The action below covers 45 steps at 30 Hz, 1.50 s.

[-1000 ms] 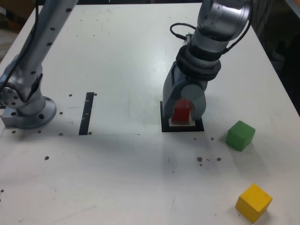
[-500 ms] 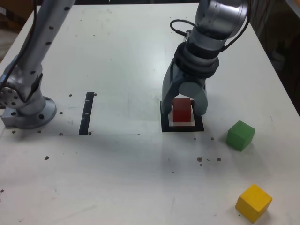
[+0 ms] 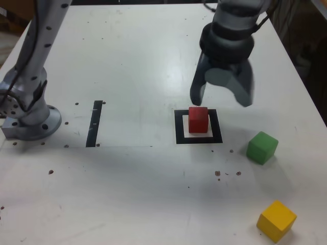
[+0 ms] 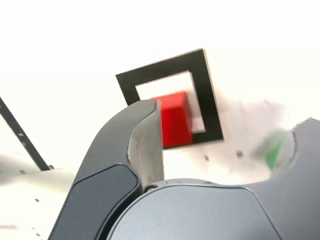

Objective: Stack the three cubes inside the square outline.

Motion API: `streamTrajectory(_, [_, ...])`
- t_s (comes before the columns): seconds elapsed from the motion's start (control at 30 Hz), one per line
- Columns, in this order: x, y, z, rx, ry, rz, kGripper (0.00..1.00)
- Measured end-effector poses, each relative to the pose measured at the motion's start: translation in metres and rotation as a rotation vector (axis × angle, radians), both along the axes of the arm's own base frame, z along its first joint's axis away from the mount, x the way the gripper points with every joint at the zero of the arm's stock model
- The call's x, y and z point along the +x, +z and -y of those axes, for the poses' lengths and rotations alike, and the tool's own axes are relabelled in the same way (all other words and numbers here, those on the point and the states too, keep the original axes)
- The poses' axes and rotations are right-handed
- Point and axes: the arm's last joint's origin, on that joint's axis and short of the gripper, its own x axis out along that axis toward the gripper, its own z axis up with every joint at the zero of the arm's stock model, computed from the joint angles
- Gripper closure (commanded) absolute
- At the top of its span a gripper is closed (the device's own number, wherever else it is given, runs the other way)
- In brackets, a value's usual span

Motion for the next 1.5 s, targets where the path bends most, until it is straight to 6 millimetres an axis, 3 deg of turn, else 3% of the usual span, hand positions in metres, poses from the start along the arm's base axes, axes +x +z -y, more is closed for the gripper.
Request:
streamTrajectory(0.1, [-0.003, 0.017, 0.014, 0.003, -0.066, 0.006, 0.01])
streamTrajectory(0.33, [-0.010, 0.040, 0.085, -0.020, -0.261, 0.080, 0.01])
streamTrajectory(0.5, [-0.008, 0.030, 0.138, -0.043, -0.397, 0.068, 0.01])
streamTrajectory(0.7, [0.005, 0.009, 0.182, -0.067, -0.531, 0.058, 0.02])
streamTrajectory(0.87, [0.017, 0.000, 0.203, -0.091, -0.587, 0.097, 0.05])
streamTrajectory(1.0, [0.022, -0.022, 0.216, -0.103, -0.615, 0.064, 0.07])
streamTrajectory(1.3, [0.031, -0.053, 0.223, -0.135, -0.616, 0.008, 0.12])
streamTrajectory(1.4, [0.034, -0.062, 0.226, -0.137, -0.616, -0.003, 0.17])
streamTrajectory(1.5, [0.037, -0.066, 0.228, -0.141, -0.619, 0.000, 0.29])
